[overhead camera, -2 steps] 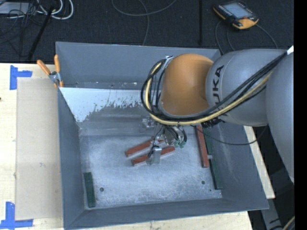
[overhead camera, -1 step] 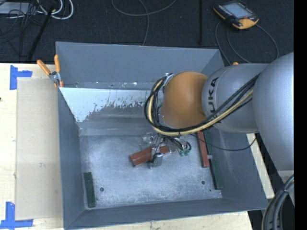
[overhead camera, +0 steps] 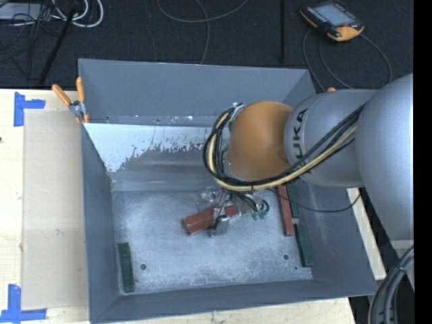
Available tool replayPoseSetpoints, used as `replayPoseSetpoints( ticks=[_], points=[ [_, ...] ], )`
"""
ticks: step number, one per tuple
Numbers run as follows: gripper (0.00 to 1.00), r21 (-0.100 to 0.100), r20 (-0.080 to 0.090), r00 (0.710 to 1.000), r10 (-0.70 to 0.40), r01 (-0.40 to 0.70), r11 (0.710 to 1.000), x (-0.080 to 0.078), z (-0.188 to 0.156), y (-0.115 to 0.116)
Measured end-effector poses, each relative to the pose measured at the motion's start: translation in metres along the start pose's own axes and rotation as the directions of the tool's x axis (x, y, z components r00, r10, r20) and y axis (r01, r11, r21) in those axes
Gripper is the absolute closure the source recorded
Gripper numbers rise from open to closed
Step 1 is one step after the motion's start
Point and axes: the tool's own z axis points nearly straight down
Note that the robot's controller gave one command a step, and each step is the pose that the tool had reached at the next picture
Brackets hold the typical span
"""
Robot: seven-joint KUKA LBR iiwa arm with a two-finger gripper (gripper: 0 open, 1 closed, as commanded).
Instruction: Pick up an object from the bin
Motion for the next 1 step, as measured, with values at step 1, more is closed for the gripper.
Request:
replayPoseSetpoints(
  ticks=[1],
  points=[
    [1.00,0.001,0.007,1.000,0.020,-0.020,1.000,0.0050,-0.1623,0.0165]
  ],
)
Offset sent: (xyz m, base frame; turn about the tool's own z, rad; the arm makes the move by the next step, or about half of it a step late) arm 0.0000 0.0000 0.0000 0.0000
